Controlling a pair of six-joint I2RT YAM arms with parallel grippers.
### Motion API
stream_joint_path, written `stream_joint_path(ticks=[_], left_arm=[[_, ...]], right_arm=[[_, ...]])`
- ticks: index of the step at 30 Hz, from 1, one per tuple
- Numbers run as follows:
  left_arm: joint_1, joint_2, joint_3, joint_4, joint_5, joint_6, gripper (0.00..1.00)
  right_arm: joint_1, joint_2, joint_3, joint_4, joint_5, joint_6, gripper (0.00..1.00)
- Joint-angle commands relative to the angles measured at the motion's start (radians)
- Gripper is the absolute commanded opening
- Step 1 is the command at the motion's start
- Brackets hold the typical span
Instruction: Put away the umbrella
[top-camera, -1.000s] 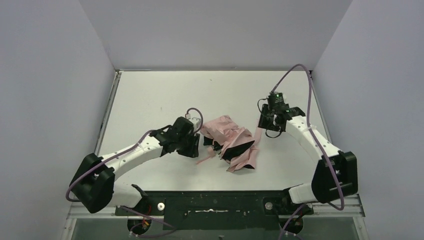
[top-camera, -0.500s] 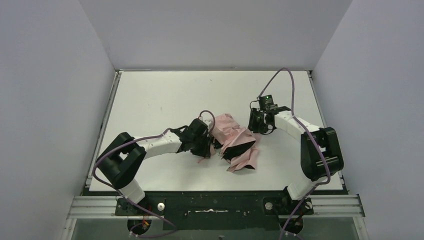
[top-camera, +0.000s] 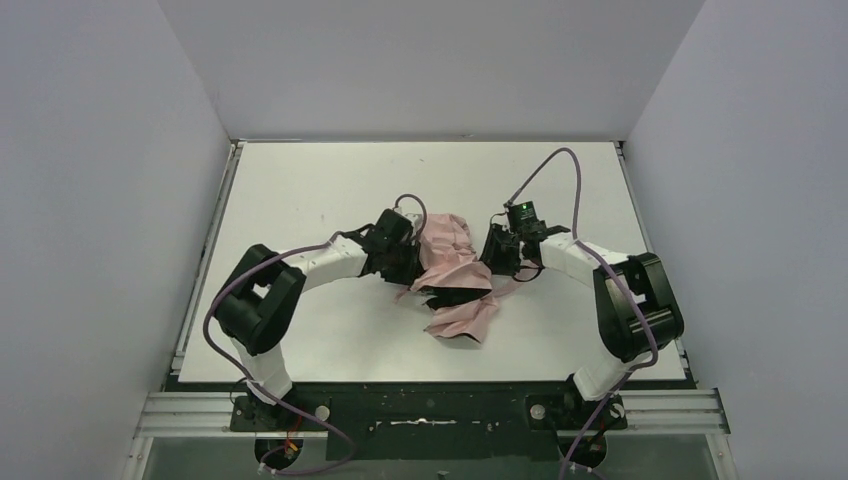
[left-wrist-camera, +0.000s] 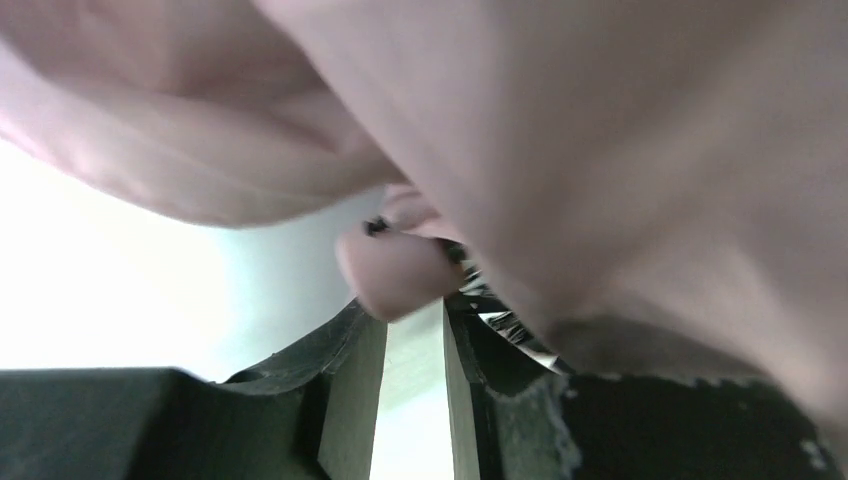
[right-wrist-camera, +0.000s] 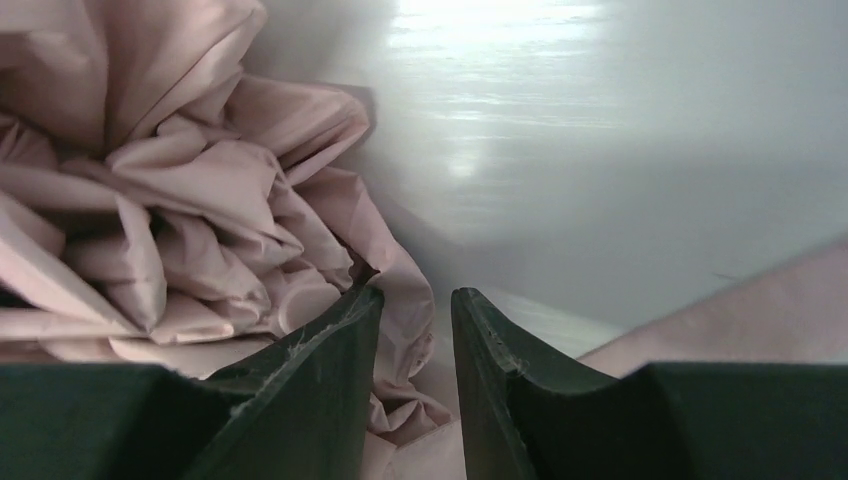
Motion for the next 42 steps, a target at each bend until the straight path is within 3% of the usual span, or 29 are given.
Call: stream_joint_path(ticks=[1,7,11,18,26,31,36,42], left_arm=[[0.053,0.030,0.122,0.044,0.053,0.063,0.24],[0.117,0.080,0.233,-0.016,0.051,0.136,0.25],[0.163,0.039,0.237,-0.054,0.042,0.156,0.32],[0.188,-0.203,0.039,-0.074,-0.008,0.125,0.46],[0.183,-0.479,-0.224,-0.018,0.057,0.026,0.48],[0.130,-0.550,-0.323,0.074,0.104,-0.047,0.51],[0.028,-0.510,-0.340,0.147,0.078,-0.100,0.51],[-0.009,-0.464,-0.374,0.244,0.070,-0.175,0.51]], right_arm=[[0.034,0.032,0.000,0.165,-0.094,0.112,0.35],[0.043,0.086,0.040,0.212,-0.081,0.126,0.35],[0.039,0.012,0.029,0.116,0.069,0.080,0.41],[0.013,-0.257,-0.070,-0.032,0.269,-0.004,0.51],[0.028,-0.556,-0.196,-0.004,0.091,-0.132,0.70],[0.119,-0.633,-0.206,-0.061,0.086,-0.104,0.75],[0.284,-0.665,-0.242,-0.053,0.201,0.036,0.73],[0.495,-0.619,-0.243,-0.047,0.376,0.071,0.73]])
